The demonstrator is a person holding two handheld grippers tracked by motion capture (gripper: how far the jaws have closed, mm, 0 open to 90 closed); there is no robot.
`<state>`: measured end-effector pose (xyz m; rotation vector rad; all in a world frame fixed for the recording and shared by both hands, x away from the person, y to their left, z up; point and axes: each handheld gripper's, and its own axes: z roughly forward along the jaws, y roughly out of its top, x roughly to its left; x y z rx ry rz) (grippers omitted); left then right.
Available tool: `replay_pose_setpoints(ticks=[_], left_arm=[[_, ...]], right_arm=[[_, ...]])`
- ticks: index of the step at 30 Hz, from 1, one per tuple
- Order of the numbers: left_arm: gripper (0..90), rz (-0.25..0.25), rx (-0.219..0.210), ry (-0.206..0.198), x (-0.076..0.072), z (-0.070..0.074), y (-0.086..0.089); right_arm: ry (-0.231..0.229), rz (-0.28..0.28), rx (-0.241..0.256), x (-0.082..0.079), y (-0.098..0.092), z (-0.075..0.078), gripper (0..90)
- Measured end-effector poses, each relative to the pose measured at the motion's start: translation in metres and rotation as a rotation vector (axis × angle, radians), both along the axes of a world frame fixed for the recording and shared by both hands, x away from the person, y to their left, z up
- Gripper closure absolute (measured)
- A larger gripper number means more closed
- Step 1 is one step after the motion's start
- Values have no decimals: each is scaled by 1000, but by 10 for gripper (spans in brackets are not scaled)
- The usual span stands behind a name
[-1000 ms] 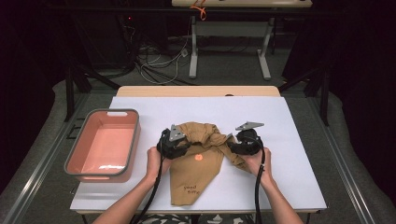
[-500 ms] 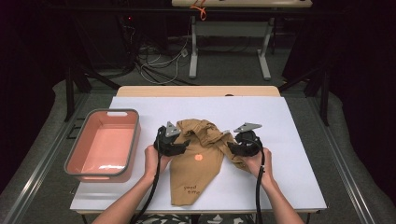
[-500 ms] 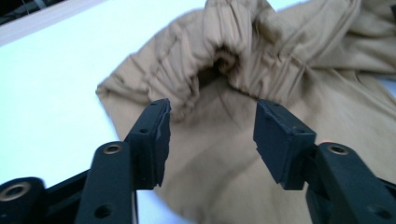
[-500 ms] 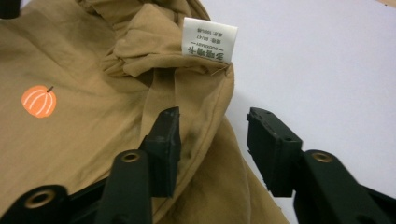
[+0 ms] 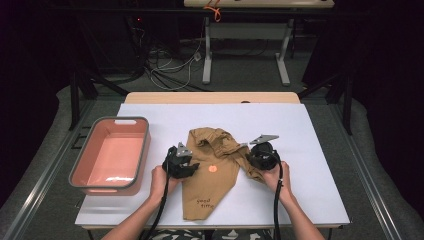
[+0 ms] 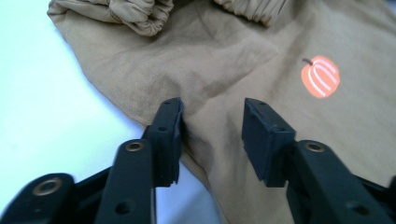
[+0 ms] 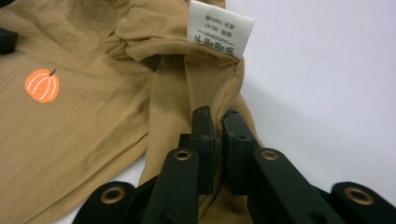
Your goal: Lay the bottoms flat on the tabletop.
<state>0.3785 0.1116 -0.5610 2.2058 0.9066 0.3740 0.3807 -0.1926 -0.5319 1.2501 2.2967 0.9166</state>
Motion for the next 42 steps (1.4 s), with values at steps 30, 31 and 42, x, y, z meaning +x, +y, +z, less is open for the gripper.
replay_pose_setpoints(ticks=[30,31,42], left_arm=[[545,-38,4,-7,-21,7,12],[537,-36,-5,1,-21,6,11],[587,-57,4,2,-15,4,6]], right_arm=[[-112,88,-125,-9,11,14,521],[-132,94,-132,-9,14,16,512],[-186,160,-211,-4,34,18,552]])
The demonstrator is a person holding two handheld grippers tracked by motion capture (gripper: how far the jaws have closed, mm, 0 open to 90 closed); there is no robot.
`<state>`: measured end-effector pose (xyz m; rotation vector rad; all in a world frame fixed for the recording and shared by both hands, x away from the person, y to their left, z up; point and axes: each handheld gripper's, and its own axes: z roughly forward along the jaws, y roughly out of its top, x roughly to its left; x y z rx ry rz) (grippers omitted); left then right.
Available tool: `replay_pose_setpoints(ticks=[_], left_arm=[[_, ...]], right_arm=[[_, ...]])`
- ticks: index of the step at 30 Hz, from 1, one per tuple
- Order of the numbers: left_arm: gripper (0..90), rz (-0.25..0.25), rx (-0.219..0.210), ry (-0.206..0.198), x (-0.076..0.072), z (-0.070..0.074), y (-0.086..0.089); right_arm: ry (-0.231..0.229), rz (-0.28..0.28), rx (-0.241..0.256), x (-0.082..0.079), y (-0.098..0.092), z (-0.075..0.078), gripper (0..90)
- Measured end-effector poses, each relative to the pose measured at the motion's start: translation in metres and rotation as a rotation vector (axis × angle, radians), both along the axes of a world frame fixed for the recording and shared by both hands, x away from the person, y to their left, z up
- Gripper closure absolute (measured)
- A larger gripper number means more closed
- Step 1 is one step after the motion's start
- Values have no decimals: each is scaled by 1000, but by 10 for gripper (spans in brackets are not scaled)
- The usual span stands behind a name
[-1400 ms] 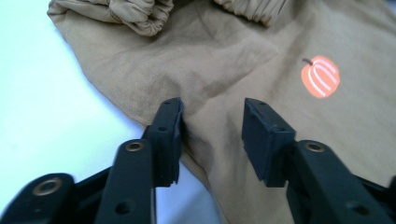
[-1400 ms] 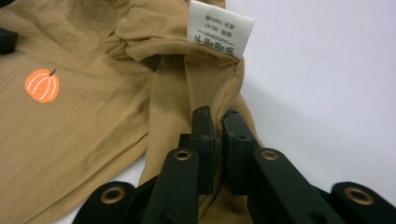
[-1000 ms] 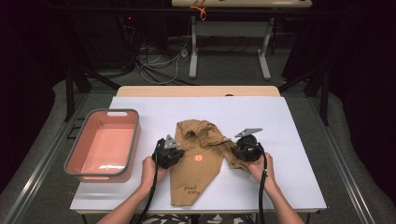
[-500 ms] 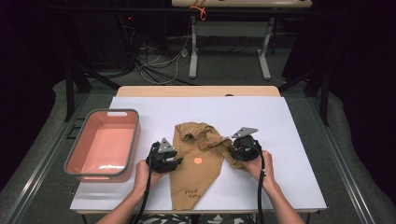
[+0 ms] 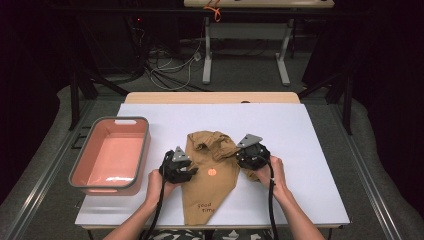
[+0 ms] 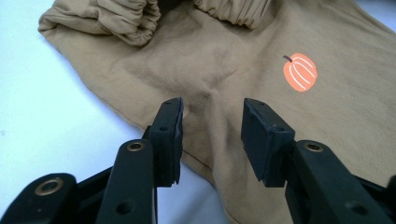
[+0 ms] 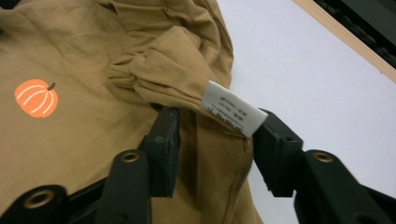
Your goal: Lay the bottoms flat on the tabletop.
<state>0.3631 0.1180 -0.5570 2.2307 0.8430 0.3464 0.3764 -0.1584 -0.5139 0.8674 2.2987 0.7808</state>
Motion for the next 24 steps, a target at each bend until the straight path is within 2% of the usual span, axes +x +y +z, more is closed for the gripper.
replay_pose_setpoints(ticks=[1,4,6,8,10,11,15,19,24], left_arm=[[591,3,-1,0,1,0,0],[611,7,-3,-2,3,-3,-1],[643,9,-17,1,5,-5,-3],[685,12,-23,-11,6,-6,-3],[733,16,-46,-21,5,-8,-3],[758,17,-53,-27,5,-9,-3],[865,17,-46,-37,3,-9,-6],[885,11,-42,-31,2,-5,-3],[888,20,-48,-55,-6,3,4]], right_arm=[[5,-1,-2,1,1,0,576],[-17,9,-2,4,4,2,686],[-16,6,17,6,3,3,774],[-15,-14,53,10,0,3,824],[8,-38,106,13,-6,2,842],[9,-47,117,15,-9,2,845],[46,-107,195,21,-23,-3,851],[67,-151,247,25,-36,-4,853],[88,-197,289,24,-51,-3,855]])
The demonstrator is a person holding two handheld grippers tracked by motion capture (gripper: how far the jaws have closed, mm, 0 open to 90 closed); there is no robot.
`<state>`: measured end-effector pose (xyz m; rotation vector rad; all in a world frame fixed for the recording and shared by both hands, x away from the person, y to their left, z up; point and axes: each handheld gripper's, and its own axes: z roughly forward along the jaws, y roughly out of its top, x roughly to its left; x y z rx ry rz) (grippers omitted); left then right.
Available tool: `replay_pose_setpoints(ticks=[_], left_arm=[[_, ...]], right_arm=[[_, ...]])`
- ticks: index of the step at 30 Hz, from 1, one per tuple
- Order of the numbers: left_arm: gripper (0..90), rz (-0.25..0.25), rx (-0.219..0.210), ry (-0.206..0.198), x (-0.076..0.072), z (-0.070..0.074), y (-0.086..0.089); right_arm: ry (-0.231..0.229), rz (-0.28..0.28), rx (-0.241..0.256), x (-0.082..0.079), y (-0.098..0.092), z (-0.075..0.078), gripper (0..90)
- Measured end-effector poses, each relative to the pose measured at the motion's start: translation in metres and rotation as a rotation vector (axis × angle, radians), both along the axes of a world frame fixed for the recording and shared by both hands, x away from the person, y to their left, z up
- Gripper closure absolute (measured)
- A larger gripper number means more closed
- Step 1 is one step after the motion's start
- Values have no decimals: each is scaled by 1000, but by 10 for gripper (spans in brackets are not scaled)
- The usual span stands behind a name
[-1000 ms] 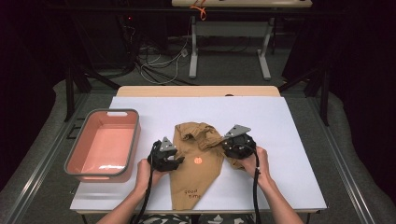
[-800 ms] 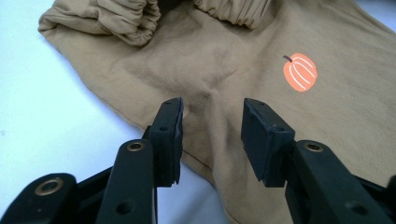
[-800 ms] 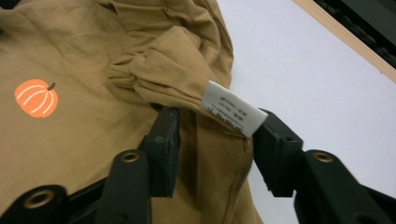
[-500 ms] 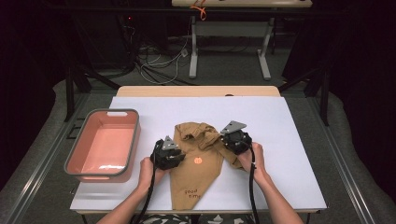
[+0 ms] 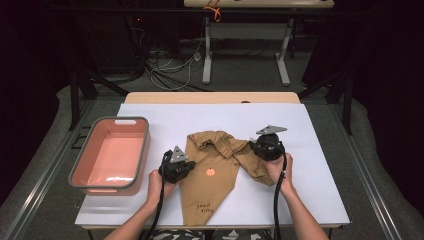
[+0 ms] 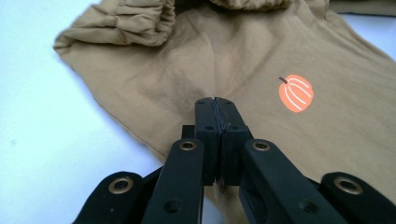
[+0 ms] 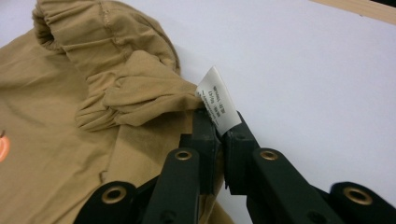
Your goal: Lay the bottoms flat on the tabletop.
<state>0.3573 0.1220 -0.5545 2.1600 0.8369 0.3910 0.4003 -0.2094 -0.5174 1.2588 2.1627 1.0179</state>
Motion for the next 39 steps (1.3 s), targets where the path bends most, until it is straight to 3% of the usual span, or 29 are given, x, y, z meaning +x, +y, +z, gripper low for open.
replay_pose_setpoints(ticks=[9,12,15,19,22,26,30,33,39], left_arm=[[888,-12,9,30,-9,7,11],[879,-15,34,34,-10,4,10],[745,-6,39,29,-7,2,6],[572,-2,35,21,-4,2,4],[500,6,35,14,-1,2,3],[449,20,33,18,3,0,2],[420,20,42,34,5,-1,1],[405,21,39,38,5,-2,2],[358,21,35,48,5,-2,0]], right_arm=[[56,-63,34,-7,-23,-3,855],[96,-55,8,-6,-22,-12,853],[124,-41,-39,-3,-17,-22,837],[102,-29,-82,-4,-14,-19,705],[92,-2,-90,-6,-10,-17,580],[71,25,-145,-10,-1,-12,453],[34,34,-173,-15,0,-4,381],[11,26,-149,-20,-2,3,342],[-8,101,-143,-24,7,7,323]])
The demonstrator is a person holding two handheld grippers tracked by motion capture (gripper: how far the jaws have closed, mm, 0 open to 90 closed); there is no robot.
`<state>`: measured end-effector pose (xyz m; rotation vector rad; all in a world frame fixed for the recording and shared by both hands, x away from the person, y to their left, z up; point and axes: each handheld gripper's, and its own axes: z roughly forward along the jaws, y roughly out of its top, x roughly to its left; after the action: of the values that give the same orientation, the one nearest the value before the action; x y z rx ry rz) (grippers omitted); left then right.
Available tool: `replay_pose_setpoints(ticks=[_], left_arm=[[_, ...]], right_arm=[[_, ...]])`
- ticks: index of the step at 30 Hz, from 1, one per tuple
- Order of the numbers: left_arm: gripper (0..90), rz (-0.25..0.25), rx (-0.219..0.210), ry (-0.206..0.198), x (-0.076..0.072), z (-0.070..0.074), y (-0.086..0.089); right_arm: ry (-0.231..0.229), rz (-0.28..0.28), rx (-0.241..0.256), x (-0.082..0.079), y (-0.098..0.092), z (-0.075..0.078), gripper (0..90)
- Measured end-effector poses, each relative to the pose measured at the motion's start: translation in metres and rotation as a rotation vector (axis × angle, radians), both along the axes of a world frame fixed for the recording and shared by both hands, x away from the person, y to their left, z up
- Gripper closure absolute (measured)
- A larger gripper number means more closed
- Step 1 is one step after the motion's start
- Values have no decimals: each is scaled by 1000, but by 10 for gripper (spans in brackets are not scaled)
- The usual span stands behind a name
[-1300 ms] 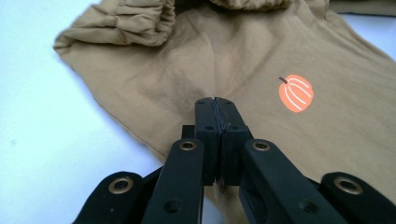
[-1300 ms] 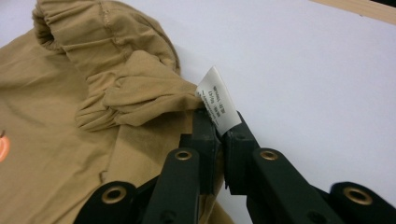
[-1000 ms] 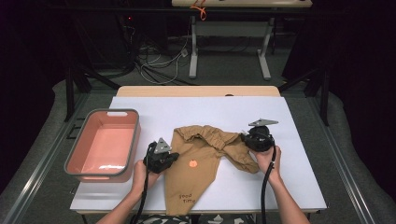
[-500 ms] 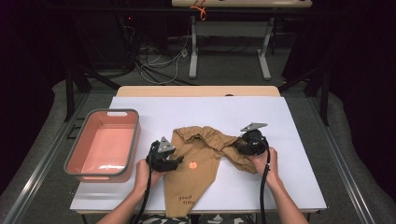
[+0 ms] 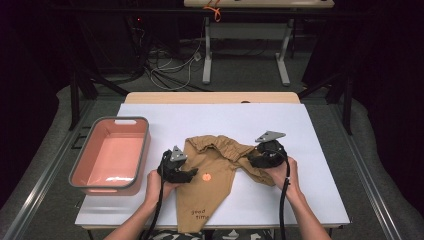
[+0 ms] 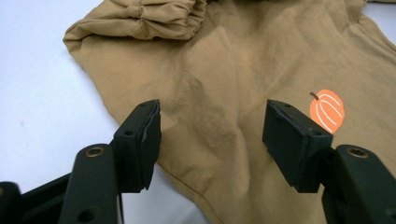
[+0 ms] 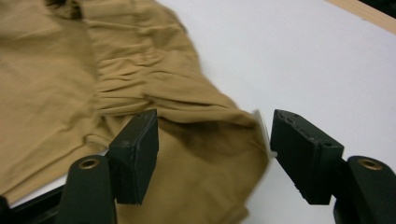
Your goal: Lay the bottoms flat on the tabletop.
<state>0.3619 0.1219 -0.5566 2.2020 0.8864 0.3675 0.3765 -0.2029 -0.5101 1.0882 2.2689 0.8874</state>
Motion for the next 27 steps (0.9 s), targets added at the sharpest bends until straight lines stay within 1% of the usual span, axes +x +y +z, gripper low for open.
replay_pose_setpoints(ticks=[5,7,8,9,12,14,15,17,18,19,20,23,24,26,27], left_arm=[[313,-11,4,7,-1,-1,-2],[312,-19,13,11,-1,-1,-3],[314,-22,10,16,-1,-1,-4],[315,-24,10,17,-1,-1,-4],[336,-32,14,14,-2,-1,-4],[355,-36,11,10,-2,-1,-5],[361,-35,10,8,-2,0,-4],[370,-34,9,10,-2,-1,-4],[374,-34,5,16,-2,-1,-4],[379,-40,13,16,-2,-1,-4],[386,-40,10,18,-2,-2,-4],[446,-43,17,16,-3,-3,-4],[478,-43,18,15,-3,-3,-4],[525,-50,12,17,-3,-4,-4],[548,-53,14,15,-3,-4,-4]], right_arm=[[25,61,-43,-1,17,-6,340],[19,78,-71,-1,23,-7,339],[8,87,-75,-1,25,-8,337],[15,89,-77,-2,26,-8,334],[3,103,-84,-3,29,-7,334],[-19,97,-80,-5,31,-5,340],[-36,106,-83,-5,31,-3,340],[-43,108,-72,-7,32,-2,342],[-46,124,-69,-6,33,-2,343],[-38,129,-74,-7,34,-2,343],[-23,139,-78,-6,36,-4,343],[-6,164,-103,-5,42,-10,348],[4,169,-109,-4,44,-13,346],[8,177,-145,-2,47,-17,352],[17,175,-152,0,48,-20,360]])
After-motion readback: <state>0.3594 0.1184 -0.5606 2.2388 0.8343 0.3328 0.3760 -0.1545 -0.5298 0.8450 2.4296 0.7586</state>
